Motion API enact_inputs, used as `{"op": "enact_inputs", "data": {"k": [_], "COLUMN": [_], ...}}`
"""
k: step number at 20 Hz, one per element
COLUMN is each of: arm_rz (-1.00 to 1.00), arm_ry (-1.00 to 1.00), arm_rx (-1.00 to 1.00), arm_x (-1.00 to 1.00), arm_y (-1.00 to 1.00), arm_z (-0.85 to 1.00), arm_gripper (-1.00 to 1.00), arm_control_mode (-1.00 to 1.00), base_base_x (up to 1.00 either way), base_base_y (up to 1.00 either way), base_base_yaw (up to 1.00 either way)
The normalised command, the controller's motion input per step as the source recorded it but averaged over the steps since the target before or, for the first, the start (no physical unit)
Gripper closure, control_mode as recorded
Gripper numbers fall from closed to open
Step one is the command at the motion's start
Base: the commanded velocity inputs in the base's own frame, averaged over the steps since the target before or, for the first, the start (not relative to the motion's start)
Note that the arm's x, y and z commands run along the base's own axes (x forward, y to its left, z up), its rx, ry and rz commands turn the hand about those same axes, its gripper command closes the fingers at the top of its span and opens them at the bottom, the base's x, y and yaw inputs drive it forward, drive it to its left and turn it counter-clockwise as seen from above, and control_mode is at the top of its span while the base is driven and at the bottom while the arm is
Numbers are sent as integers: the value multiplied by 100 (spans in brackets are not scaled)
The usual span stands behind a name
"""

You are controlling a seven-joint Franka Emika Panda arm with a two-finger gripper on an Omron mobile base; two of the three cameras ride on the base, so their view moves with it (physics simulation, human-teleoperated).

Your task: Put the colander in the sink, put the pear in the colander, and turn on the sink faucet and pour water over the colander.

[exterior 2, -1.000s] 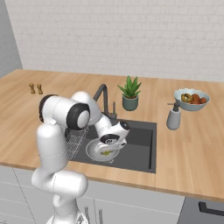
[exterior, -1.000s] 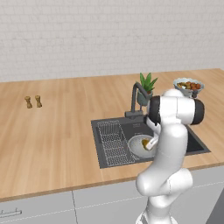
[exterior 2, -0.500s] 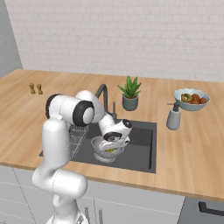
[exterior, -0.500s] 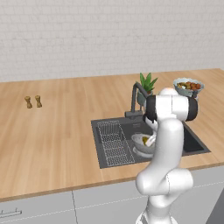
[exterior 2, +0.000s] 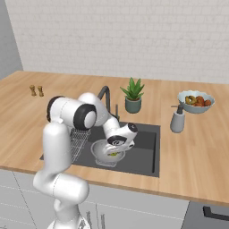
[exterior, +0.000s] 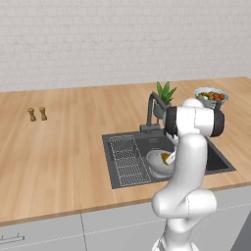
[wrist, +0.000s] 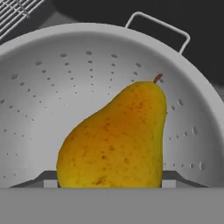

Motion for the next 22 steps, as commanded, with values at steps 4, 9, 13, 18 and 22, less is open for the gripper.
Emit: {"op": "enact_inputs", "data": {"k": [4, 9, 13, 18, 22], "arm_rz": [0, 0, 0, 0, -2], "arm_ry": [-2, 0, 0, 0, 0], "arm_rx": [0, 0, -2, -4, 0], "arm_x": [-11, 0, 0, 0, -1], "arm_y": [0, 6, 14, 4, 0], "arm_z": [22, 8, 1, 10, 31], "arm_gripper": [100, 100, -100, -100, -100], "arm_control_mode": [-100, -100, -100, -100, -100], "base_base_x": [0, 0, 0, 0, 0], "base_base_y": [0, 0, 0, 0, 0], "base_base_yaw": [0, 0, 0, 0, 0]}}
